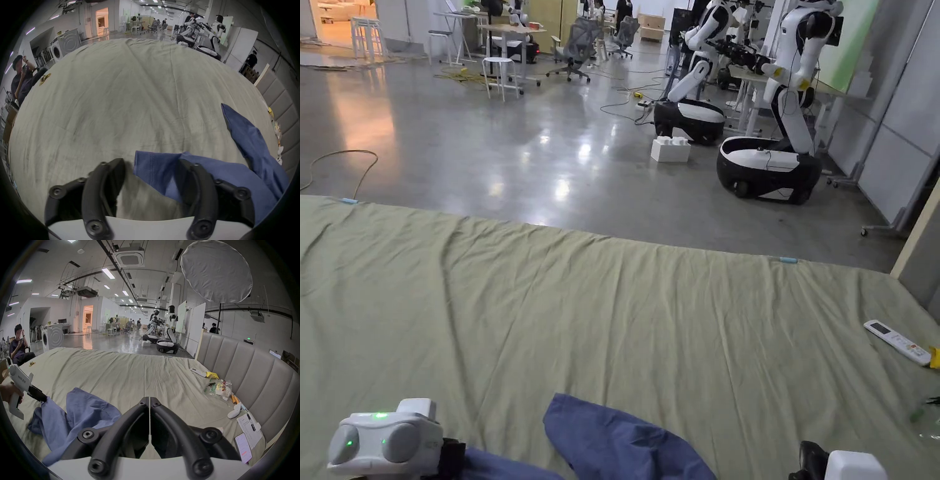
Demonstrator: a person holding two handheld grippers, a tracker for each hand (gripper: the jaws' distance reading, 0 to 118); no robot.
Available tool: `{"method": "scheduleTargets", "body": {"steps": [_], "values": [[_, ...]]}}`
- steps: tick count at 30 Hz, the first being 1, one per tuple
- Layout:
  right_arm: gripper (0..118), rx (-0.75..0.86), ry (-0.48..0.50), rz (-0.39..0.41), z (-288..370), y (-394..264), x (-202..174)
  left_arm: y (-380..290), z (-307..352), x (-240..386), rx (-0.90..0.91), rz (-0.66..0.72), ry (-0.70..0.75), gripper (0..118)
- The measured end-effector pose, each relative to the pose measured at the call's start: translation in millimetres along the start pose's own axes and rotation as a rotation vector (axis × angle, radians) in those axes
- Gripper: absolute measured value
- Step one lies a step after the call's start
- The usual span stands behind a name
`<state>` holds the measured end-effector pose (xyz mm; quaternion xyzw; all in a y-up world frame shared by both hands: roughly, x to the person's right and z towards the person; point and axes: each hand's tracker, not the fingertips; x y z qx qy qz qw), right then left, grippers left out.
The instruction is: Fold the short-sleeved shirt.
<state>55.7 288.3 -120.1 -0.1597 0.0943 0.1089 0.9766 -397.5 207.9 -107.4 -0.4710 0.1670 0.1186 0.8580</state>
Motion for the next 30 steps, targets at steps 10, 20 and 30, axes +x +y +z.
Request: {"method": "scheduleTargets", "body": {"steps": [10,20,30], "values": [[7,-0.107,0.087,-0.034,-35.5,-1.9,1.8,-11.9,24.4,14.5,0.074,-0.059,-0.056,6],[65,-0.476,0.258,0.028,-140.0,-6.5,-29.3,-6.8,51.0,-19.2,0.207,-0.004,-0.120,6],[9,-0.662,0.294,0.064,-176.8,-58.8,-63.2,-27.1,73.5,-12.1,0.241,-0.033,-0.120,6]]}}
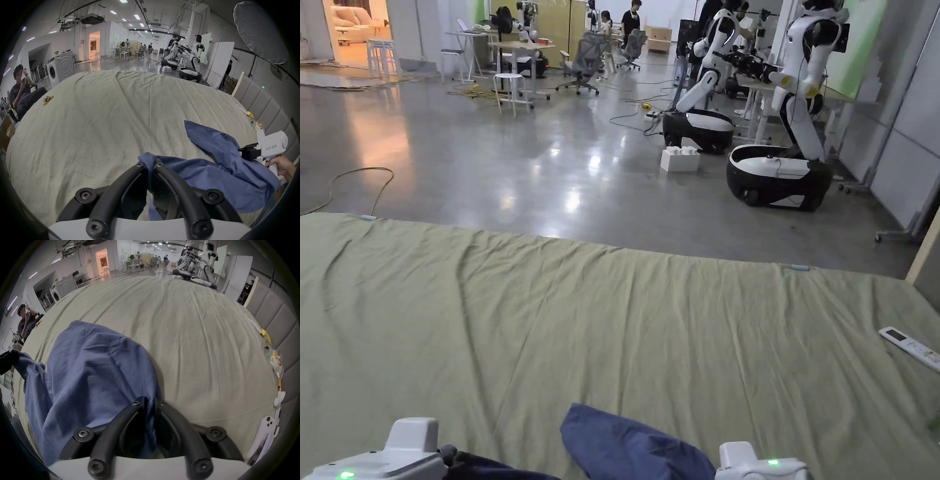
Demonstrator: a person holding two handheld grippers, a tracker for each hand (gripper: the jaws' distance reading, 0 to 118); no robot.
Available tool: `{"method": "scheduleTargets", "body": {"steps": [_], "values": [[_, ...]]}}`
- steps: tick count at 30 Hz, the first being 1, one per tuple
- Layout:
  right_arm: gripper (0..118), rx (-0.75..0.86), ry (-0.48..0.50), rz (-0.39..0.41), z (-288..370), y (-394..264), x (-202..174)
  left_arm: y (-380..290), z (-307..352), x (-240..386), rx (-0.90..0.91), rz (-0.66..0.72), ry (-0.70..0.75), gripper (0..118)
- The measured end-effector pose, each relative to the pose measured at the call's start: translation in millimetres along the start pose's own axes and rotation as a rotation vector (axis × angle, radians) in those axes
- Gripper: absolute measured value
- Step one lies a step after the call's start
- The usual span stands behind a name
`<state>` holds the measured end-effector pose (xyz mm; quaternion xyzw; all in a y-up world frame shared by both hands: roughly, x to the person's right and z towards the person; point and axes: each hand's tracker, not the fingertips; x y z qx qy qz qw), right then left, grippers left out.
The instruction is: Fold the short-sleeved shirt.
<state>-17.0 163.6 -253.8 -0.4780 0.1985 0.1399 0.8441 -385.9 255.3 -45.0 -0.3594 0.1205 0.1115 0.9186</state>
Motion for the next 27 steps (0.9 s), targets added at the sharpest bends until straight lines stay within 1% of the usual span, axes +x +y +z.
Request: {"method": "scheduleTargets", "body": {"steps": [1,3,4,6,9,12,14,21,24,25,27], "values": [[4,-0.003,0.004,-0.011,6.1,-0.8,-0.9,0.1,1.2,-0.5,0.002,0.004,0.000,6],[3,0.024,0.008,-0.050,15.7,0.3,4.3,1.6,4.7,-2.8,0.017,0.013,-0.002,6],[3,0.070,-0.015,-0.054,27.8,1.4,4.2,3.8,7.9,-3.2,0.031,0.012,-0.007,6],[3,0.162,-0.048,-0.032,54.2,5.6,4.0,9.5,15.3,-3.3,0.059,0.004,-0.005,6],[2,0.272,-0.044,-0.059,94.2,15.5,9.9,22.3,34.2,0.6,0.102,-0.003,-0.012,6],[2,0.368,-0.080,-0.044,137.4,26.3,13.8,39.0,52.5,0.4,0.154,-0.020,-0.012,6],[2,0.440,-0.092,-0.046,163.1,34.0,24.4,51.9,68.9,0.0,0.193,-0.030,-0.015,6],[2,0.623,-0.153,-0.036,250.1,58.4,44.2,97.6,122.2,-10.4,0.310,-0.040,0.011,6],[2,0.695,-0.203,-0.030,288.6,71.2,54.6,122.8,147.1,-21.9,0.366,-0.043,0.033,6],[2,0.709,-0.211,-0.029,310.5,71.9,54.4,132.3,156.2,-26.0,0.389,-0.045,0.043,6],[2,0.743,-0.232,-0.037,332.4,79.2,60.8,146.7,169.9,-30.7,0.419,-0.049,0.070,6]]}}
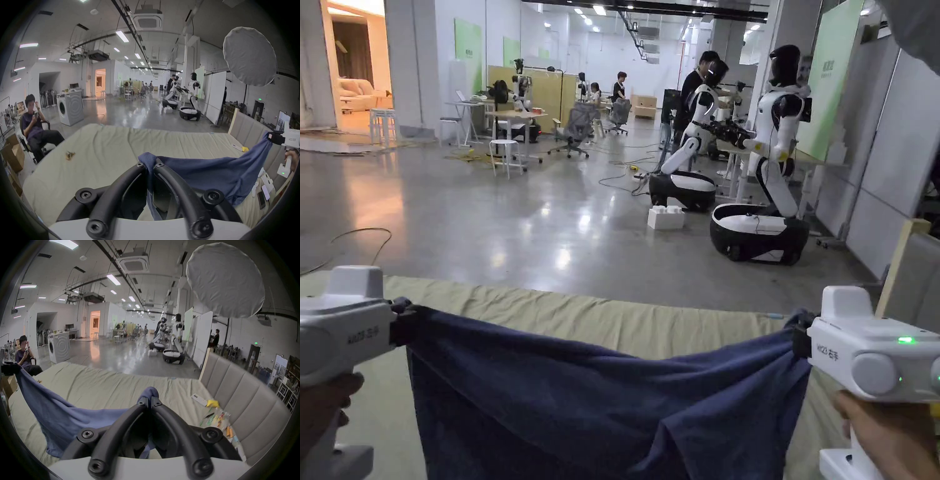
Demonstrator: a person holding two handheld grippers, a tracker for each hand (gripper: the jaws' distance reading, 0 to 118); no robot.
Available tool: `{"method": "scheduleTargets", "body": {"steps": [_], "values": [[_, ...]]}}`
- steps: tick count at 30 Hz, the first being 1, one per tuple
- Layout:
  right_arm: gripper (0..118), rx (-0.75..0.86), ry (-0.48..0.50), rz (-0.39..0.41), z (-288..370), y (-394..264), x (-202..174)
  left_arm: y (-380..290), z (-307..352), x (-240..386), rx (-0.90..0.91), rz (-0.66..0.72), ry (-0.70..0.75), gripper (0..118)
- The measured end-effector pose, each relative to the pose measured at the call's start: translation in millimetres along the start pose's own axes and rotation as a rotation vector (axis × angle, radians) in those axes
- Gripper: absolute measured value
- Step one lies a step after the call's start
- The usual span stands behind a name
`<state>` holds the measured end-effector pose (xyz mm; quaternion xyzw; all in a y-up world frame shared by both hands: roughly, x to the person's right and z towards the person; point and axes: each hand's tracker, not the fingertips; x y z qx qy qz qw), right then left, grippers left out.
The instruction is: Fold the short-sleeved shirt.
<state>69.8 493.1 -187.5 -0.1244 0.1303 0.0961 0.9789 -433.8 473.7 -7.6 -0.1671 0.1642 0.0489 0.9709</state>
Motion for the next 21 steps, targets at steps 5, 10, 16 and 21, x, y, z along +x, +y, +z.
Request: {"method": "scheduleTargets", "body": {"steps": [5,10,16,21], "values": [[2,0.074,-0.030,-0.013,1.1,44.6,32.1,50.1,14.2,-16.9,0.076,0.011,0.022,6],[2,0.155,-0.052,0.037,14.8,81.6,23.9,89.9,18.7,-16.9,0.116,-0.016,0.033,6],[2,0.182,-0.072,0.057,9.6,112.2,6.3,119.0,0.1,-11.2,0.128,-0.018,0.041,6],[2,0.185,-0.083,0.053,-6.8,125.5,-3.4,123.1,-12.4,-10.4,0.137,-0.005,0.036,6]]}}
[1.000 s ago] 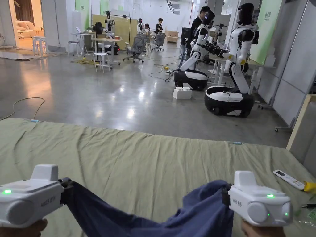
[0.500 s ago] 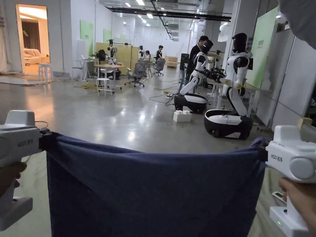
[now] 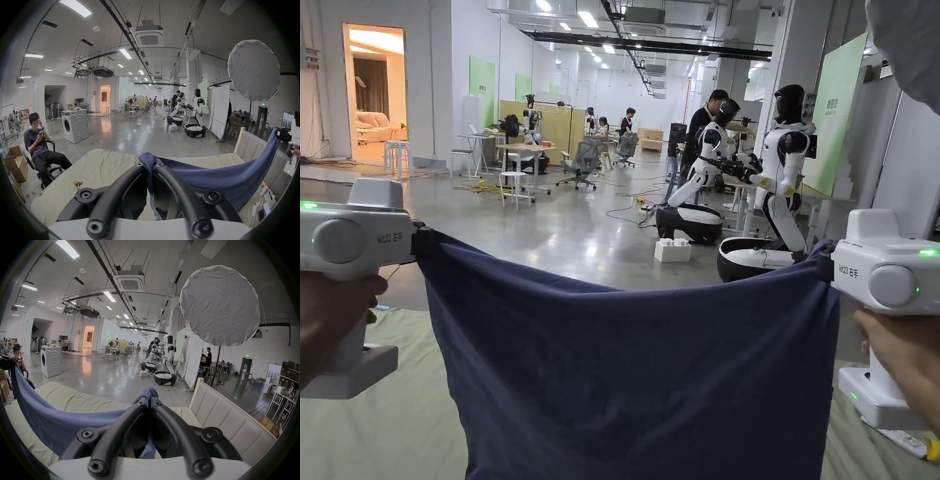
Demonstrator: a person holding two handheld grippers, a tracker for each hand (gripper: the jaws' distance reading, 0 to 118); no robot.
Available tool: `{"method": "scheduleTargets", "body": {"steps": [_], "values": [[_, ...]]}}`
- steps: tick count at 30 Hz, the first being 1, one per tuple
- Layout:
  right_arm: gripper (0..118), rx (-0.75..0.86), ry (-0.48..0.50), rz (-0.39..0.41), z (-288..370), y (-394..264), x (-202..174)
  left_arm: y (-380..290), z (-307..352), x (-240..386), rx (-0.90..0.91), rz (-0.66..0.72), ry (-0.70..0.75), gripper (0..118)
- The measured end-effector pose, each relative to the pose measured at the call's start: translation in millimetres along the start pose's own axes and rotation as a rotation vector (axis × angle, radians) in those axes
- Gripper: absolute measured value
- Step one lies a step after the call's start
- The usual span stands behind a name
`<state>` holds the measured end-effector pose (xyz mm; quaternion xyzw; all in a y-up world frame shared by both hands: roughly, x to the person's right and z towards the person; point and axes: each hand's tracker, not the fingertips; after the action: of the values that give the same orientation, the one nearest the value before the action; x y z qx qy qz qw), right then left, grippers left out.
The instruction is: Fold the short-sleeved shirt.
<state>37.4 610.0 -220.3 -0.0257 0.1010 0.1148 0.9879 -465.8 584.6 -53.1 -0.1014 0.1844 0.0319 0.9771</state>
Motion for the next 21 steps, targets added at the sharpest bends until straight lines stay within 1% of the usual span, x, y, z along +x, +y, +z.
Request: {"method": "scheduleTargets", "body": {"steps": [2,3,6,7,9,14,17,18,19,20,21], "values": [[2,-0.004,-0.003,0.005,-16.4,1.1,0.7,-2.2,-3.3,-1.5,-0.011,0.003,0.001,5],[2,-0.003,-0.005,0.009,-20.9,1.8,-0.6,5.6,-20.7,14.5,-0.012,0.004,0.000,5],[2,-0.011,-0.016,0.016,-43.9,2.4,0.4,8.3,-33.9,21.2,-0.014,0.006,0.004,5],[2,-0.011,-0.016,0.013,-50.2,2.4,0.8,11.4,-59.6,8.5,-0.012,0.004,0.007,5],[2,-0.016,-0.024,0.011,-69.6,-0.1,3.7,15.0,-72.0,7.7,-0.012,0.005,0.014,5],[2,-0.009,-0.028,-0.034,-105.0,-3.3,13.6,23.6,-76.9,11.6,0.004,-0.019,0.022,5],[2,-0.011,-0.019,-0.044,-104.5,-10.6,11.1,21.6,-77.9,14.5,0.024,-0.021,0.020,5],[2,0.020,-0.024,-0.009,-103.1,-12.3,9.9,18.3,-76.7,15.3,0.020,-0.029,0.016,5],[2,0.005,-0.014,-0.030,-102.2,-20.5,10.0,12.9,-89.2,10.1,0.012,-0.026,0.012,5],[2,0.009,-0.011,-0.025,-100.5,-26.7,9.8,8.3,-89.4,9.9,0.009,-0.031,0.006,5],[2,0.009,-0.008,-0.023,-85.3,-31.6,3.0,0.8,-87.8,10.0,-0.001,-0.042,-0.002,5]]}}
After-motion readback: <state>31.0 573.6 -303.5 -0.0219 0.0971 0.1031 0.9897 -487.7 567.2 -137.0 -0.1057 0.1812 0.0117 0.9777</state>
